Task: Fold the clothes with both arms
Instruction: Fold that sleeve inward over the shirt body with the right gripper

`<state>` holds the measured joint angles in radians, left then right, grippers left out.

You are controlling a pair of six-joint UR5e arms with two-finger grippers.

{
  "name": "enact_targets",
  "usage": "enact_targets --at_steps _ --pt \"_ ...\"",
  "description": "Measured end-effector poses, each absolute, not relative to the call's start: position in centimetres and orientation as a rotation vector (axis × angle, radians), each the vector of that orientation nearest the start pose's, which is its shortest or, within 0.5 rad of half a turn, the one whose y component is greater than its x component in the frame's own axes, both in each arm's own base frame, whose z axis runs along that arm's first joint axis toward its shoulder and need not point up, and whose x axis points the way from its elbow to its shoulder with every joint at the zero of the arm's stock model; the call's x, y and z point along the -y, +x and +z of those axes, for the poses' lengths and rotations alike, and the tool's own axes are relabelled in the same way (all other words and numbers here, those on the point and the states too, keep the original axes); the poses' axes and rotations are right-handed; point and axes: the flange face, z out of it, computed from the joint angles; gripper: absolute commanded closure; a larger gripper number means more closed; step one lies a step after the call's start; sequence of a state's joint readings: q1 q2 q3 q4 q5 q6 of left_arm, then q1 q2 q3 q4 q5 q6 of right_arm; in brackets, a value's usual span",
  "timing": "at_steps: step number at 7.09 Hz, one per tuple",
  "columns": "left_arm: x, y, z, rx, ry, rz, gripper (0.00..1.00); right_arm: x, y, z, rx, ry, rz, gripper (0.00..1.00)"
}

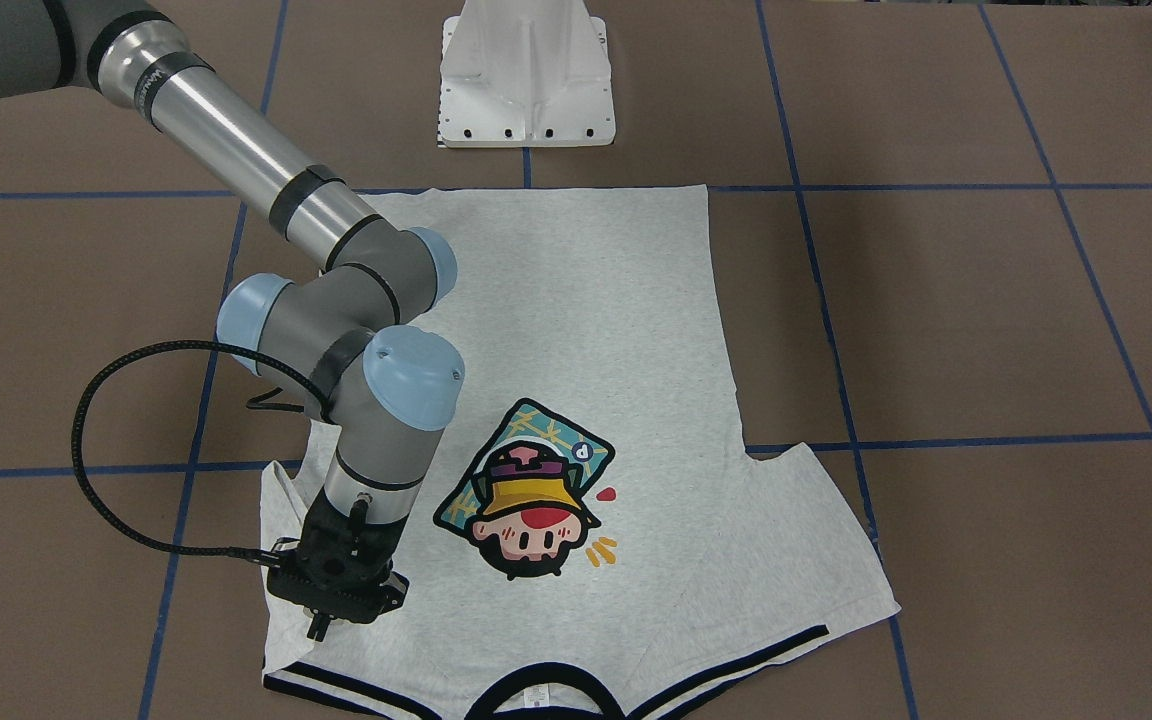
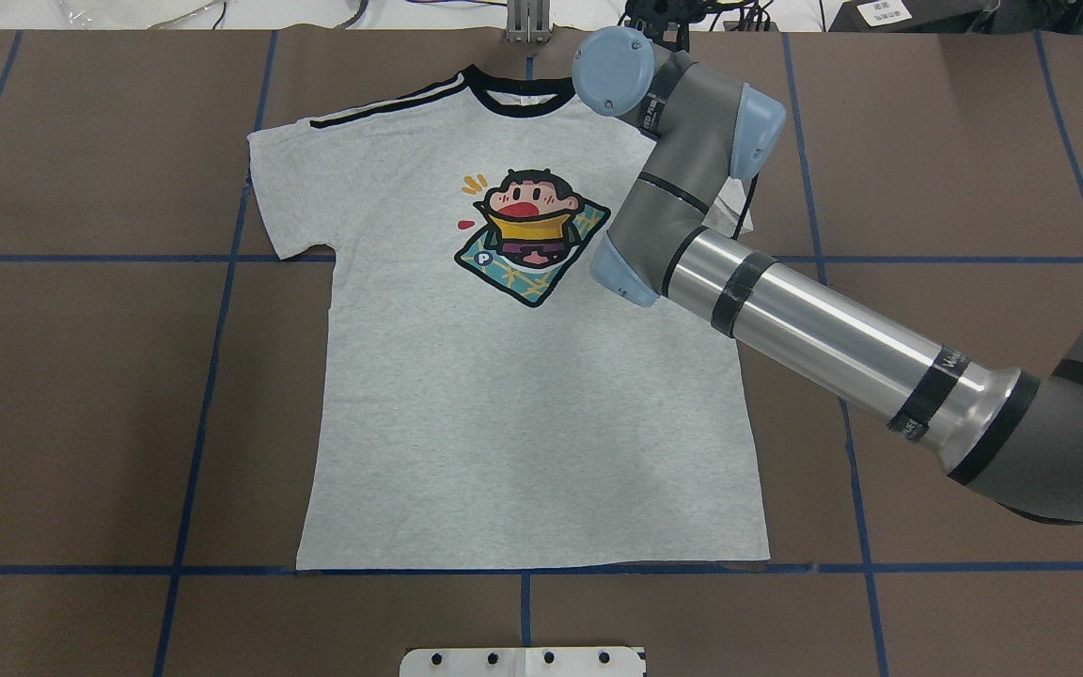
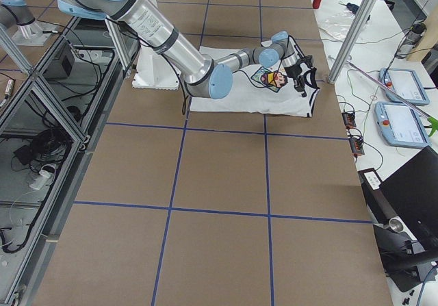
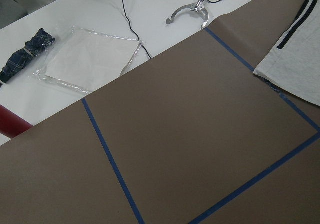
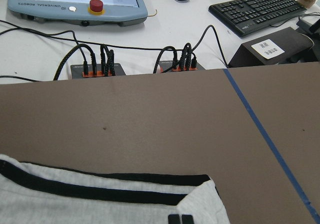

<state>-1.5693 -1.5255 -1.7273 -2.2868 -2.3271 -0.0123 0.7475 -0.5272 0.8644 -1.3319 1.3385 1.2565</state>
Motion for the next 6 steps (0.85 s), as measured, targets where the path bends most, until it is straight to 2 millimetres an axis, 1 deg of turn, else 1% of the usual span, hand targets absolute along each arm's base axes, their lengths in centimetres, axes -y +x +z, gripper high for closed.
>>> enact_targets --at_steps 2,3,4,6 --pt "49.2 -6.4 52.0 -0.717 0.779 0.302 0.00 71.7 -54.7 26.3 0.443 0.499 0.556 1.00" --pt "49.2 -6.4 52.1 -0.717 0.778 0.301 0.00 71.9 -55.1 25.4 0.472 0.495 0.588 0.60" --pt "49.2 -6.4 52.1 -0.718 0.777 0.302 0.00 72.0 -55.3 25.3 0.487 0.491 0.599 0.01" --pt "49.4 -6.4 52.1 -0.718 0.776 0.301 0.00 72.1 -55.4 25.7 0.508 0.473 0.548 0.00"
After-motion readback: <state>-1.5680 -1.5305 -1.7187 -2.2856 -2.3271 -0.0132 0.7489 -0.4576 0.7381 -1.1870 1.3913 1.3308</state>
